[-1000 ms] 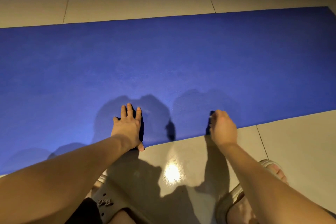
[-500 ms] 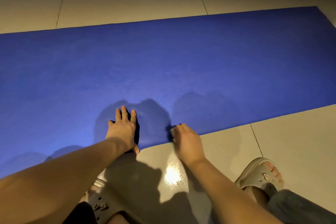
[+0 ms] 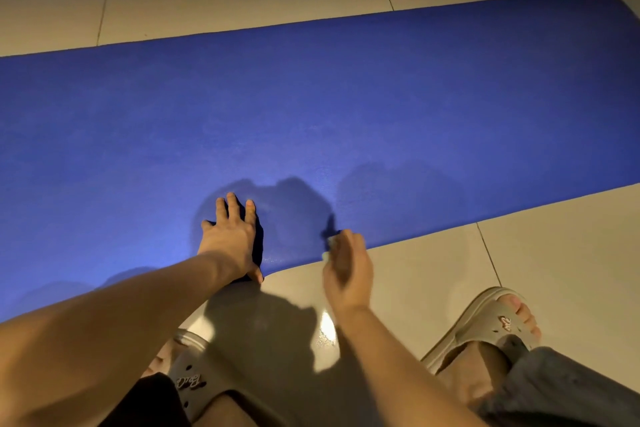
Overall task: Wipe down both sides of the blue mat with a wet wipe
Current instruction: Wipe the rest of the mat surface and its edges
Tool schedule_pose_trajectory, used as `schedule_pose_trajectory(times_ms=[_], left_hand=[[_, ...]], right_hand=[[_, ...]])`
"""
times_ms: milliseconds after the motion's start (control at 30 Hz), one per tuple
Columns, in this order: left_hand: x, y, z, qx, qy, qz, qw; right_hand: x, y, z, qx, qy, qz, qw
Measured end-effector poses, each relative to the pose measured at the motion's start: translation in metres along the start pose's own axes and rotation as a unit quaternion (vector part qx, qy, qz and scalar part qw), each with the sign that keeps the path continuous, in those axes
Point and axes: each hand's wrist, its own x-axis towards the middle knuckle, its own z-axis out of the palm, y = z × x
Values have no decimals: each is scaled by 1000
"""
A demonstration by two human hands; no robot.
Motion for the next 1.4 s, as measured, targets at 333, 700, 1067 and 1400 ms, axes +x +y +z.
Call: schedule_pose_trajectory(times_ms=[333, 700, 1067, 1400], left_hand=[[2, -2, 3, 1, 6, 2, 1000], [-2, 9, 1, 37, -6, -47, 998], [-61, 1, -25, -116, -81, -3, 990], [-50, -81, 41, -245, 48, -179, 952]], right_hand=[[57, 57, -63, -192, 59, -82, 976], [-1, -4, -5, 23, -18, 54, 998], [35, -8, -36, -138, -180, -3, 974], [10, 0, -18, -57, -53, 16, 997]])
